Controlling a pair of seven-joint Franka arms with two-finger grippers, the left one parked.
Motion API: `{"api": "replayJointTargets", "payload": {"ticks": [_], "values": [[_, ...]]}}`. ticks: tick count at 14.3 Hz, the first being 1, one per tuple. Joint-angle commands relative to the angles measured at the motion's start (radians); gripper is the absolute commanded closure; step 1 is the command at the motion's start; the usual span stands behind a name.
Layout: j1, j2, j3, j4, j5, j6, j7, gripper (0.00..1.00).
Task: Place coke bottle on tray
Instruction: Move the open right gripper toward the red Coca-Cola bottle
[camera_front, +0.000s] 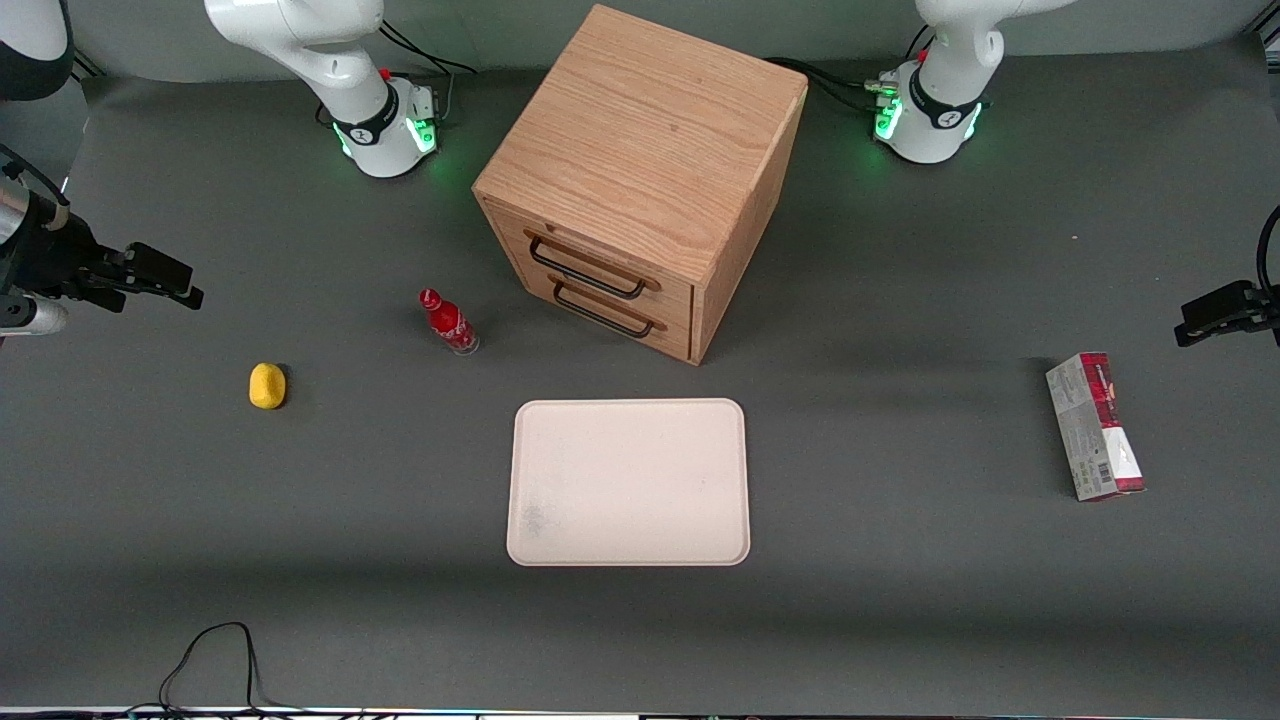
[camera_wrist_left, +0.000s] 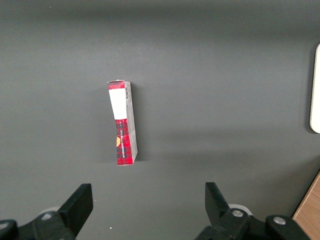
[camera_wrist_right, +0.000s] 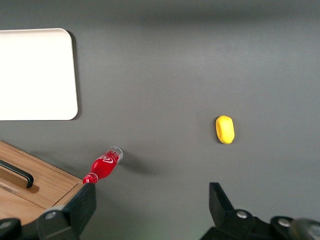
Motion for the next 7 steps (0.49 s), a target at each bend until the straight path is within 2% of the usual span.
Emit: {"api": "replayJointTargets", "payload": {"ticks": [1,5,7], "values": [[-0.003,-0.003,0.008,0.003,0.006,0.008,0.024,0.00],[0.003,-0.006,0.017,-0.023,0.002,-0.013,-0.003,0.00],[0.021,-0.017,0.040,-0.052,0.007,-0.059,-0.074,0.00]]}}
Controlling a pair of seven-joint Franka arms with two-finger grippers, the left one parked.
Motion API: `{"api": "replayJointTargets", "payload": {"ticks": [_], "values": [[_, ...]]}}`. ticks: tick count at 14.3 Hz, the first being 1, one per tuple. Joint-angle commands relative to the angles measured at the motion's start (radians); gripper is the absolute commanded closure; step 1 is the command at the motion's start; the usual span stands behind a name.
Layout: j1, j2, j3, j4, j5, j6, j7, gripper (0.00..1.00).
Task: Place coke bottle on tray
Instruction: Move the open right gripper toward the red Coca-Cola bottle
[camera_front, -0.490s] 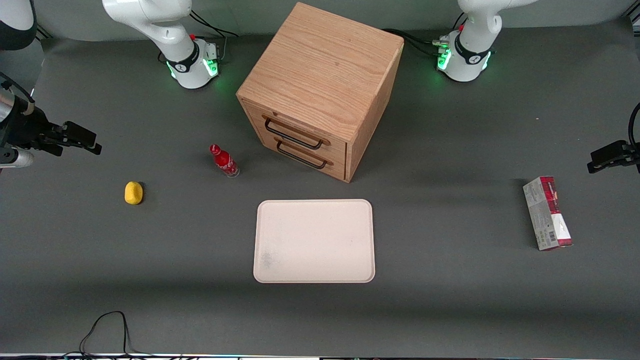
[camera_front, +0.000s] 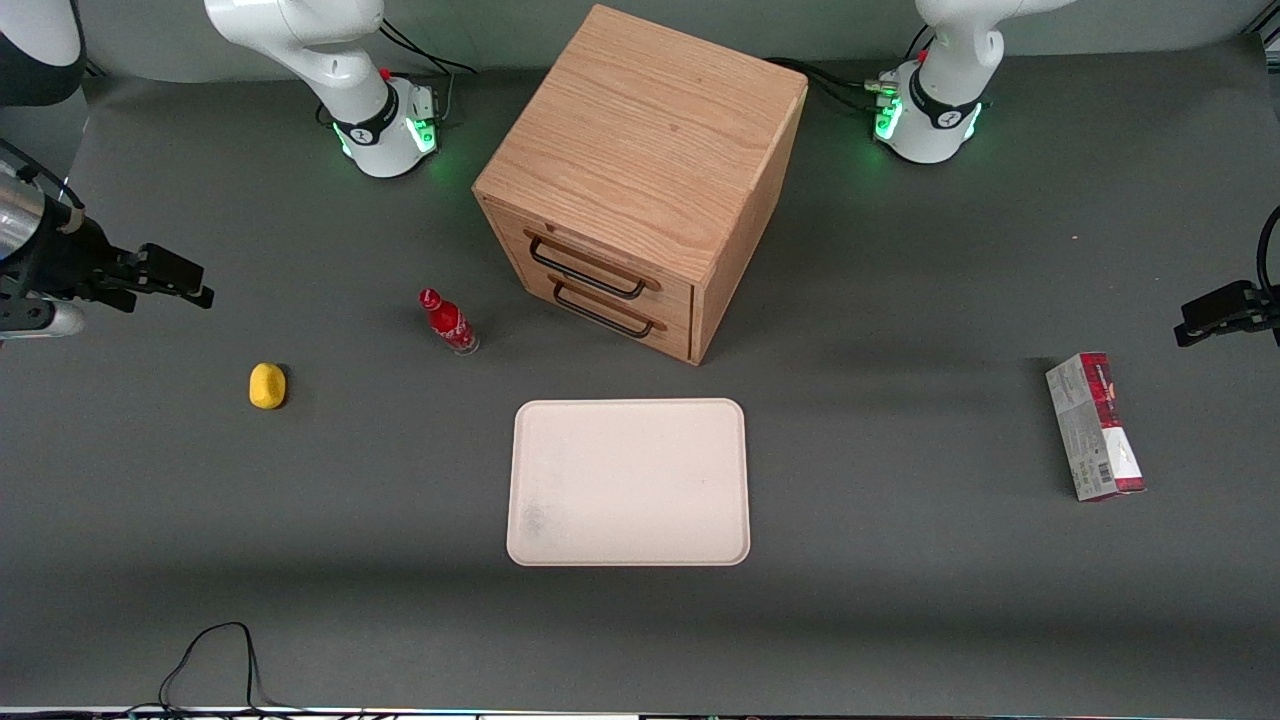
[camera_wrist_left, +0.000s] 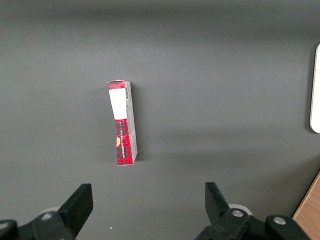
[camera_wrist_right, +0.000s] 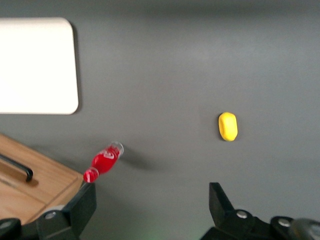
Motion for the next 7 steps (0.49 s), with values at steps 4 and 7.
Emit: {"api": "replayJointTargets", "payload": {"ticks": [4,7], "values": [[0.030,-0.039,0.069,-0.163,0.027,-0.078,0.012,0.00],[0.045,-0.063,0.124,-0.276,0.058,0.049,0.142,0.01]]}}
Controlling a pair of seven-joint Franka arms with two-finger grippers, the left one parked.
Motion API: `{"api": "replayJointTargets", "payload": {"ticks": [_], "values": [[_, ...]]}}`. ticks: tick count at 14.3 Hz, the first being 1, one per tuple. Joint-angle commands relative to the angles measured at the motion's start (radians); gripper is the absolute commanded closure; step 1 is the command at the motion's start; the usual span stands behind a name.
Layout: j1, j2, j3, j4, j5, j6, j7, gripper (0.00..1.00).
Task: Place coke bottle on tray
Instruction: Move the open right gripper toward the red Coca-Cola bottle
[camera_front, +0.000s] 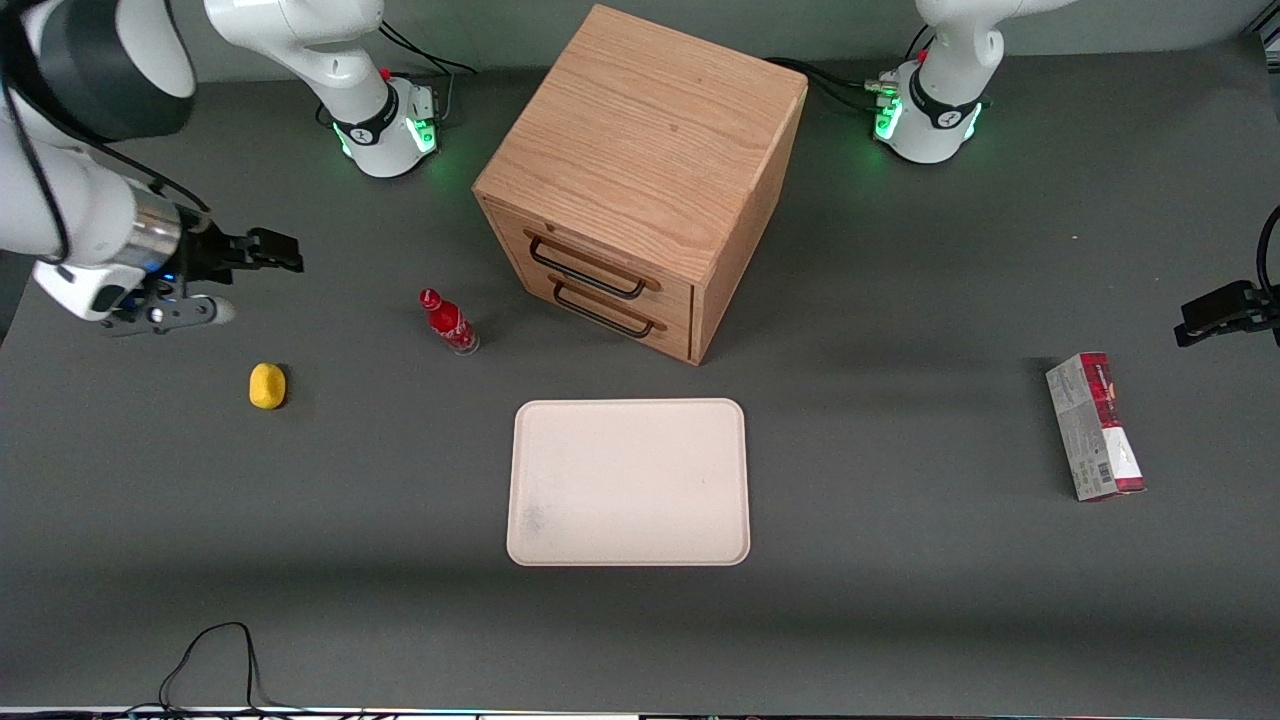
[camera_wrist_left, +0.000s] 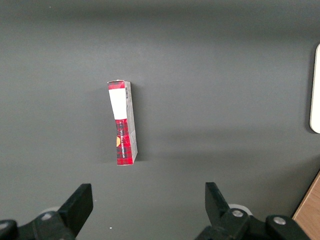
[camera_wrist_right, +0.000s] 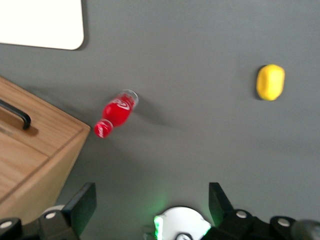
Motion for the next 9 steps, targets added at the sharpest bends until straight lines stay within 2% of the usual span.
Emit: {"api": "replayJointTargets", "payload": {"ticks": [1,3,9], "values": [[0.012,-0.075,0.059,-0.156,0.025,0.134,0.119,0.01],[0.012,-0.086,0.103,-0.254,0.028,0.249,0.150,0.01],[0.054,-0.081,0.128,-0.444,0.050,0.489,0.216,0.00]]}}
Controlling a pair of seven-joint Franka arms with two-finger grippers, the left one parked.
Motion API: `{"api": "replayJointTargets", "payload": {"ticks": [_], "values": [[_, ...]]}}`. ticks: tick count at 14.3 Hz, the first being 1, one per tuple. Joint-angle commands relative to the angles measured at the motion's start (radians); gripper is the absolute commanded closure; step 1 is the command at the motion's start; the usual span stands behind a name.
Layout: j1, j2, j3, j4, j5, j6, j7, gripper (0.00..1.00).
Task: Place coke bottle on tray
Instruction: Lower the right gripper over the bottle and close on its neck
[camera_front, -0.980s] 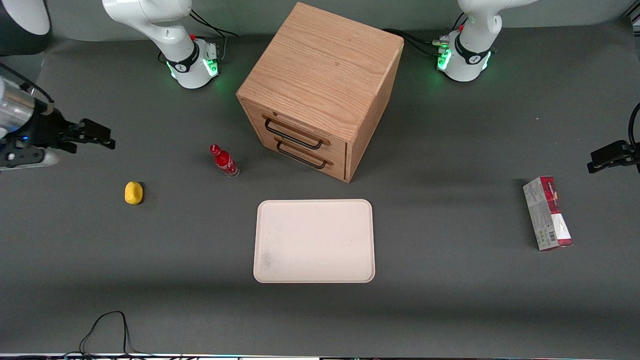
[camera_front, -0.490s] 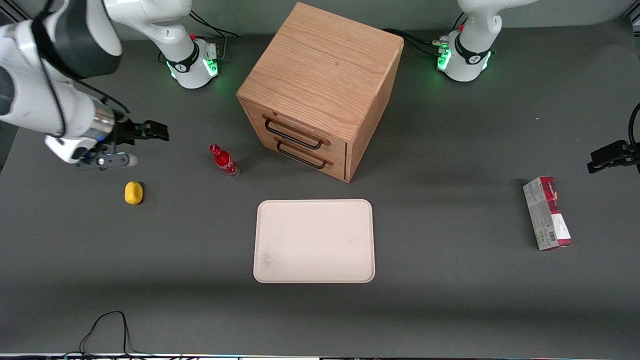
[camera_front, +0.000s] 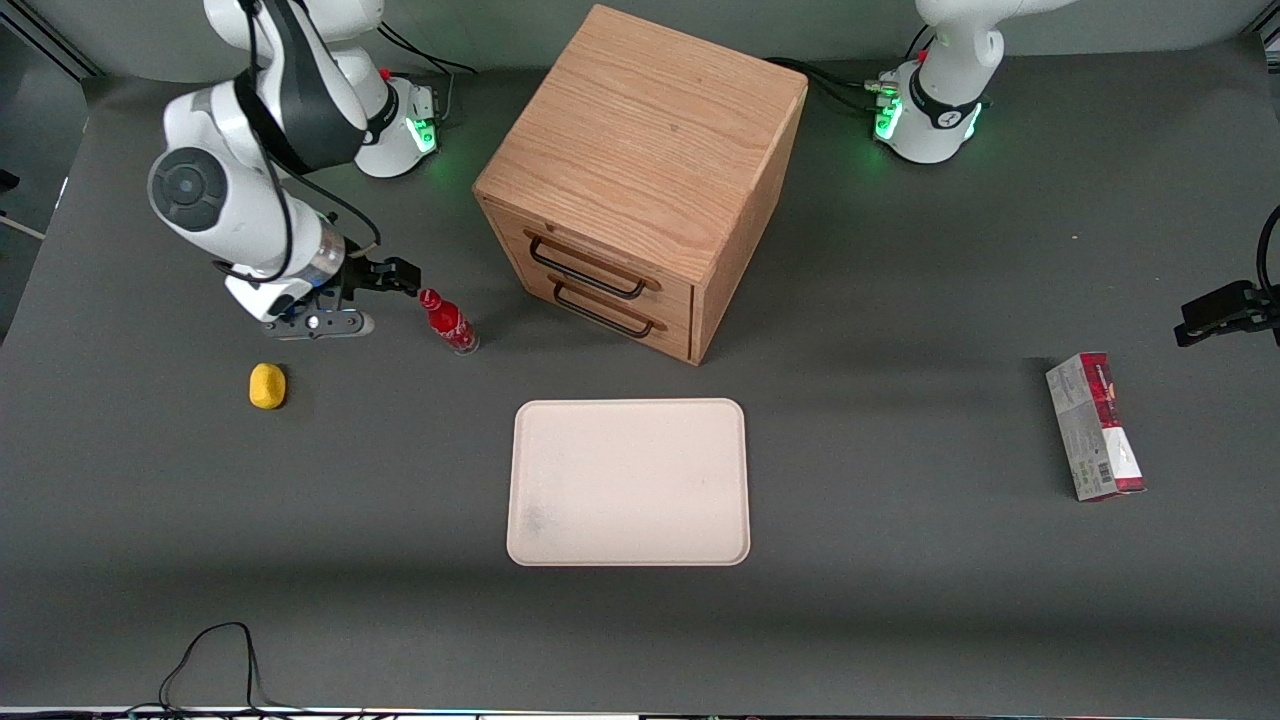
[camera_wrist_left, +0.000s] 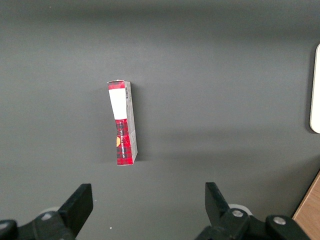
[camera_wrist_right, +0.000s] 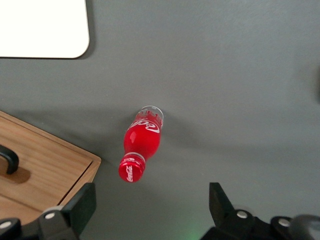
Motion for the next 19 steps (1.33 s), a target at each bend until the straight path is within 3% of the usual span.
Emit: {"api": "replayJointTargets", "payload": {"ticks": [1,5,9,10,11,14,15,18,19], "values": [[0.006,-0.038,0.009,-0.103,0.030,0.111,0.023,0.00],[0.006,-0.004,0.061,-0.195,0.036,0.286,0.081,0.00],[0.006,0.020,0.078,-0.208,0.036,0.305,0.096,0.01],[0.006,0.020,0.078,-0.217,0.036,0.314,0.096,0.05],[0.006,0.020,0.080,-0.220,0.036,0.314,0.093,0.16],[0.005,0.020,0.078,-0.215,0.036,0.316,0.093,0.69],[0.003,0.022,0.078,-0.212,0.035,0.316,0.095,0.82],[-0.001,0.026,0.078,-0.189,0.033,0.316,0.093,1.00],[-0.001,0.028,0.078,-0.185,0.032,0.316,0.093,1.00]]}}
